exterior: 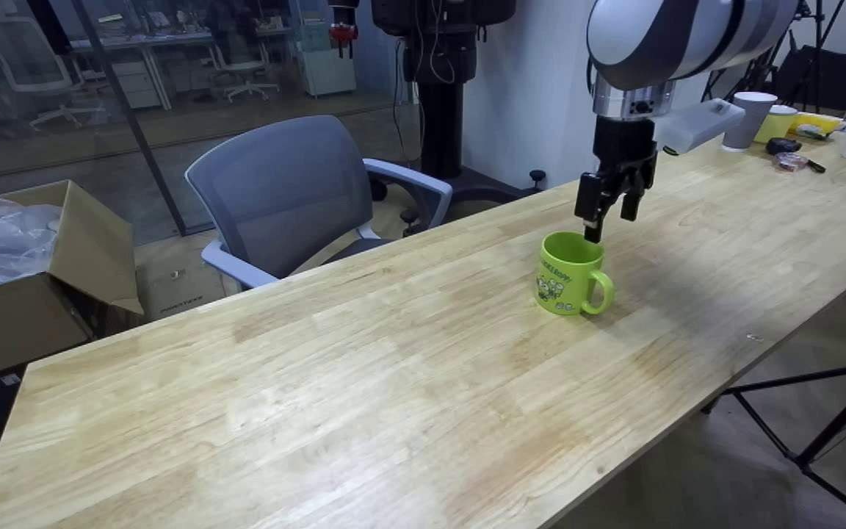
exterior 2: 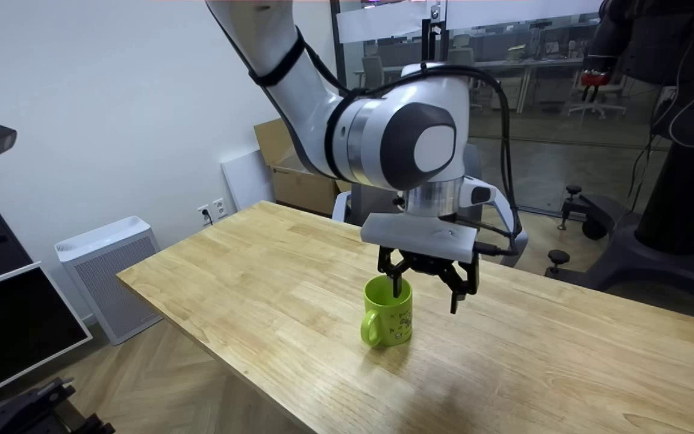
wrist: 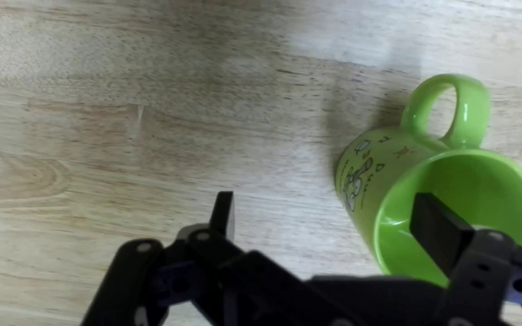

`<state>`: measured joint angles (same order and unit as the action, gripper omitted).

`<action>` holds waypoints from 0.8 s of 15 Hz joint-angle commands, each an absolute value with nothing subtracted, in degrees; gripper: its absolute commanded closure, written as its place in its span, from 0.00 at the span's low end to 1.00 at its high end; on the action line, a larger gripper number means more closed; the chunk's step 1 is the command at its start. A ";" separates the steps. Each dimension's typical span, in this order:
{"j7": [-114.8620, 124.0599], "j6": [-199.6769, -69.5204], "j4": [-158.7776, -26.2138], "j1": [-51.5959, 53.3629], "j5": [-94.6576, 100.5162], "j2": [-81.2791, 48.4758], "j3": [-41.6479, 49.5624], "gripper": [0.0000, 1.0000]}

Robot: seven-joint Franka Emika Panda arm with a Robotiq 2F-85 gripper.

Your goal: Move the mug to the right

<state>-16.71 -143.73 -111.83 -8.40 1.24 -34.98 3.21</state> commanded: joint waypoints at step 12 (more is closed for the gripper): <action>-10.89 -142.73 -112.43 -6.10 3.51 -36.26 3.69 0.00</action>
